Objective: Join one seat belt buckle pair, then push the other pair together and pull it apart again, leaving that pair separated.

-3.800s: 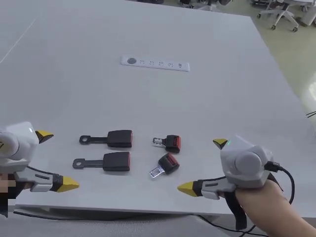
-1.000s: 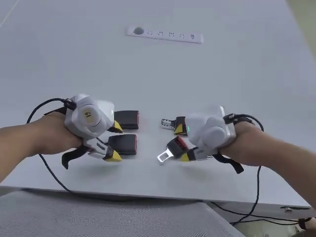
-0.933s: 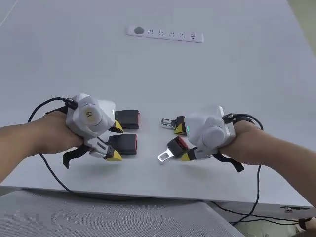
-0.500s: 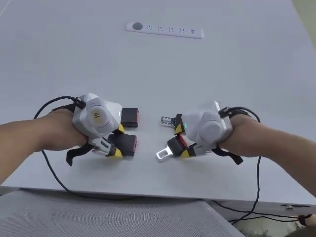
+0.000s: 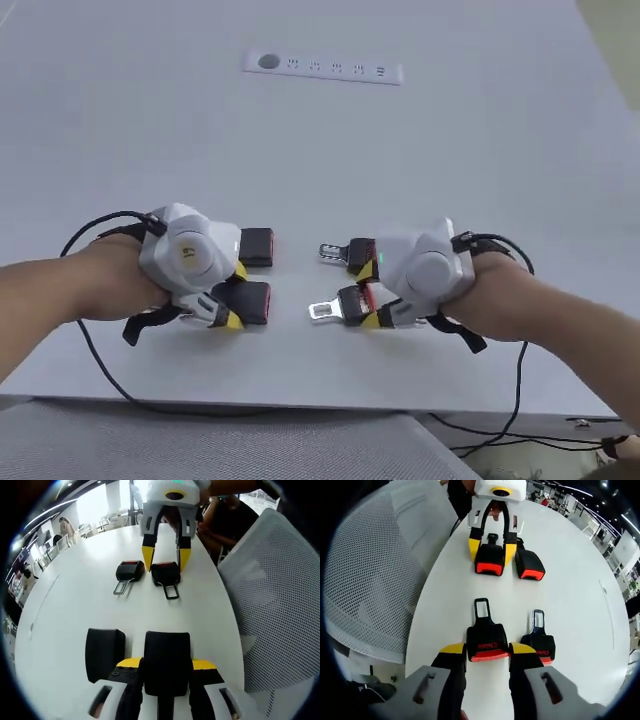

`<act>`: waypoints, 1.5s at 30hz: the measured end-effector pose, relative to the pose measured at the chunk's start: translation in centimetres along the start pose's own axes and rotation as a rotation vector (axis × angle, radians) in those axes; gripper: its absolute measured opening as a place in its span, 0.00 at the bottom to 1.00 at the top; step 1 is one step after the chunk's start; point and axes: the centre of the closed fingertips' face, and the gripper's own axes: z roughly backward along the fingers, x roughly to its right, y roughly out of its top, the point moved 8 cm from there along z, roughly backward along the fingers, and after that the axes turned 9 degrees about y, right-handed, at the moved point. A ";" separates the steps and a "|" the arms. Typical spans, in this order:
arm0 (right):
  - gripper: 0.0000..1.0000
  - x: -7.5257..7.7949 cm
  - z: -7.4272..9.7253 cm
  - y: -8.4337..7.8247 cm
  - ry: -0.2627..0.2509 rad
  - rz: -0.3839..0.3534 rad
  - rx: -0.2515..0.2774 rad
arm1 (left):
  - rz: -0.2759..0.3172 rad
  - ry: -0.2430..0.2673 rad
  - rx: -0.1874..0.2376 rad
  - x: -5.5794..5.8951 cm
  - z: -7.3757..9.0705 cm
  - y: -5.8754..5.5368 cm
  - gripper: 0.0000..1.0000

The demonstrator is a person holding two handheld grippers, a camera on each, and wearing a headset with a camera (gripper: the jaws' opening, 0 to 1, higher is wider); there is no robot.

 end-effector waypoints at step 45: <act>0.31 -0.5 -0.8 0.9 -0.081 -0.140 0.074 | 0.042 0.025 -0.003 -0.1 0.0 -0.5 0.35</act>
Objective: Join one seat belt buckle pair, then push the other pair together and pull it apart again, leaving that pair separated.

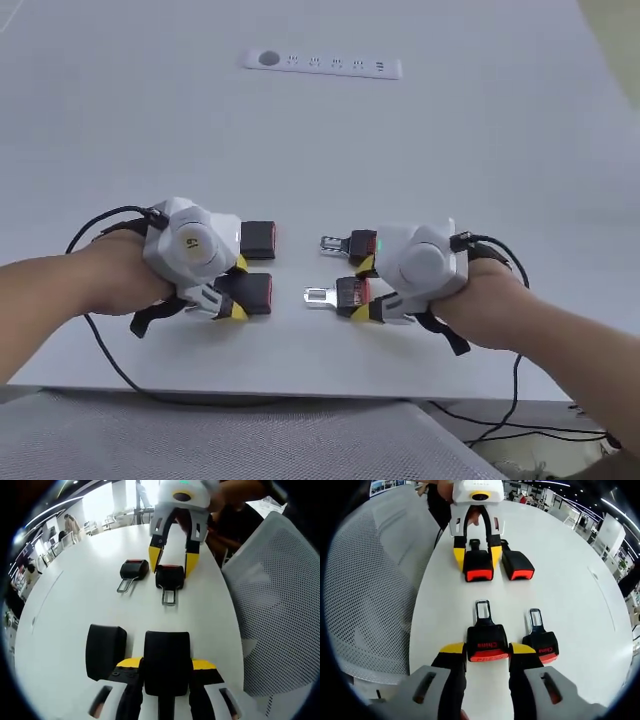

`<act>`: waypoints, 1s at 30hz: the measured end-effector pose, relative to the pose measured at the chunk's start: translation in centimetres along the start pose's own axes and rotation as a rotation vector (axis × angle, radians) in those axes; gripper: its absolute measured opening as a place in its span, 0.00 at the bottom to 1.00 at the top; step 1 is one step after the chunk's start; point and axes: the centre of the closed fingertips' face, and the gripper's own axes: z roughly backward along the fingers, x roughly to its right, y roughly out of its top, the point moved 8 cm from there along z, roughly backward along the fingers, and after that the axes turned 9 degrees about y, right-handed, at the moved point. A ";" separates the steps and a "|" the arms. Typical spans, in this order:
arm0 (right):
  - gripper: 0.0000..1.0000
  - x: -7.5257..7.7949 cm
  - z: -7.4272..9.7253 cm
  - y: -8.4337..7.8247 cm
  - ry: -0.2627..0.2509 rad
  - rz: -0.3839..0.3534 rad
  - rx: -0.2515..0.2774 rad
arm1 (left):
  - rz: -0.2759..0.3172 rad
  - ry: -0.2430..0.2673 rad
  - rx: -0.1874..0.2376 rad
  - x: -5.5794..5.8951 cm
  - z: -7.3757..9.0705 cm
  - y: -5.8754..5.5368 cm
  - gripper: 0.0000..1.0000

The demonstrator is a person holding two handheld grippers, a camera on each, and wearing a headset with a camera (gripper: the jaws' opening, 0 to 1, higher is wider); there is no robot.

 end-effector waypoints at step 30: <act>0.30 -0.5 -2.4 3.6 -0.037 0.000 0.017 | 0.006 0.000 0.004 0.1 0.2 0.3 0.35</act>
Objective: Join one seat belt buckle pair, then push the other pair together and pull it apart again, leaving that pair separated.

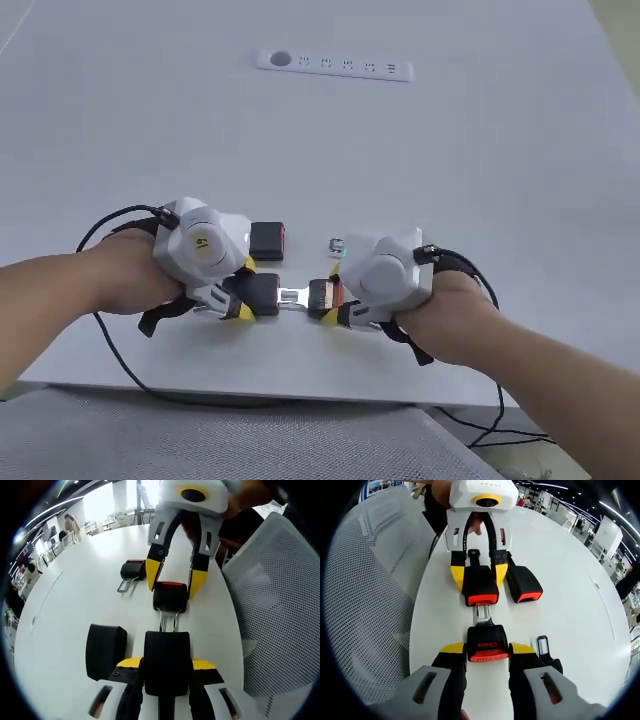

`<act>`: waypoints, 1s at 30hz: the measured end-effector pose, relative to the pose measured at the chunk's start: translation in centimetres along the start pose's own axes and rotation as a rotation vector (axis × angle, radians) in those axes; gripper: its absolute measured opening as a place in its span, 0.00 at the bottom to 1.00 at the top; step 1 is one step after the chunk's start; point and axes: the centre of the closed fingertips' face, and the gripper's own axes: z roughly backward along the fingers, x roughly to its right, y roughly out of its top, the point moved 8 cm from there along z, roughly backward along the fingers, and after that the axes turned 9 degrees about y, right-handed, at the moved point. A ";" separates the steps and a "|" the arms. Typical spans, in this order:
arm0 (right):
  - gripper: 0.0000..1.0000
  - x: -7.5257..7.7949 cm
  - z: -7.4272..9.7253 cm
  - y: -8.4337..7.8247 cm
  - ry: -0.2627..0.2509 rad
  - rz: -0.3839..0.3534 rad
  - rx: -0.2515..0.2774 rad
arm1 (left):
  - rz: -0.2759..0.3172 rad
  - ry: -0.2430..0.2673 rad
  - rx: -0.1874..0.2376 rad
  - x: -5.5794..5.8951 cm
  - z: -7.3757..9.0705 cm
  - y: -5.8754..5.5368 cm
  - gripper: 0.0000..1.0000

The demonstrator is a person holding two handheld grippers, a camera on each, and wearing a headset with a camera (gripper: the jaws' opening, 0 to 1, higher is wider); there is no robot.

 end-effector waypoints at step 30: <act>0.28 0.3 -0.9 1.3 0.035 -0.006 0.027 | -0.026 -0.007 0.027 0.0 0.0 -0.1 0.34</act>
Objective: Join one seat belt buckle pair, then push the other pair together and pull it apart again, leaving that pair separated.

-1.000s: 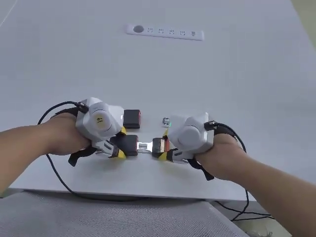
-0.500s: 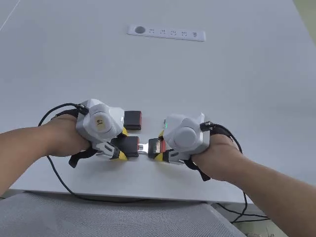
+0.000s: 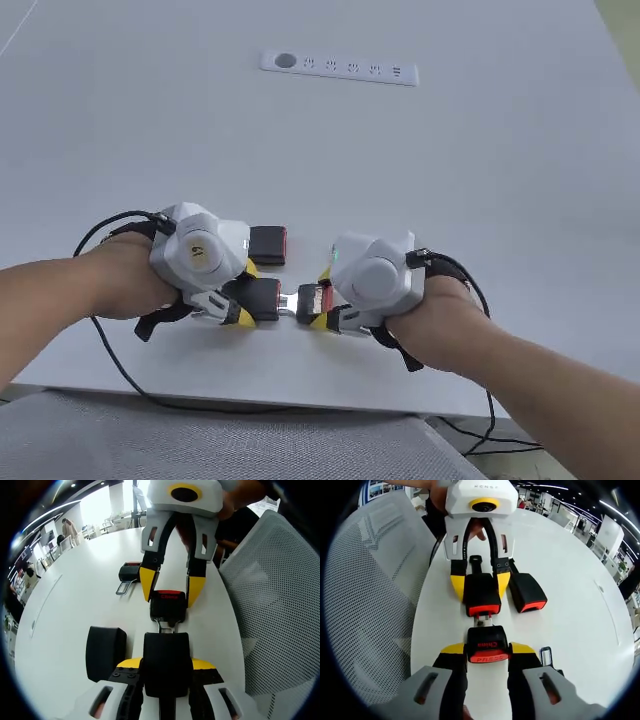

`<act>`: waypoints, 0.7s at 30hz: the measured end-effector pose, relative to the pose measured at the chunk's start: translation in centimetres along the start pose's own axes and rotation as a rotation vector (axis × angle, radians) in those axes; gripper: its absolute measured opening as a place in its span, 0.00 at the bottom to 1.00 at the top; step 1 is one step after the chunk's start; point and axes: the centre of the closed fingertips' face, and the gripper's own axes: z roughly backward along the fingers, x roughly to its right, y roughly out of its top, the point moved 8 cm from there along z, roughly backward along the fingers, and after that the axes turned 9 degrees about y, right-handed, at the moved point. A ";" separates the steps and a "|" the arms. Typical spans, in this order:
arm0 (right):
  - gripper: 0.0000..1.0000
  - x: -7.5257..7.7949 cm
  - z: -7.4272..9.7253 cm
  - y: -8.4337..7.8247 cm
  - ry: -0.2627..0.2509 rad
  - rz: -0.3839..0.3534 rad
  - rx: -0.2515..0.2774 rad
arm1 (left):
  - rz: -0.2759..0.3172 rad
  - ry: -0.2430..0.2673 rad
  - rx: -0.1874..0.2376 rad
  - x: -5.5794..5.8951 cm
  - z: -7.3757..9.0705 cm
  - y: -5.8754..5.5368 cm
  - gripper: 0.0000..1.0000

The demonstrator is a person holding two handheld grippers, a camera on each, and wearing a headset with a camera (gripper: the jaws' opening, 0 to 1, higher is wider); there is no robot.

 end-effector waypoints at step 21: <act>0.27 -0.4 -0.8 1.4 -0.020 0.020 -0.016 | -0.008 0.002 0.003 0.0 0.1 0.0 0.34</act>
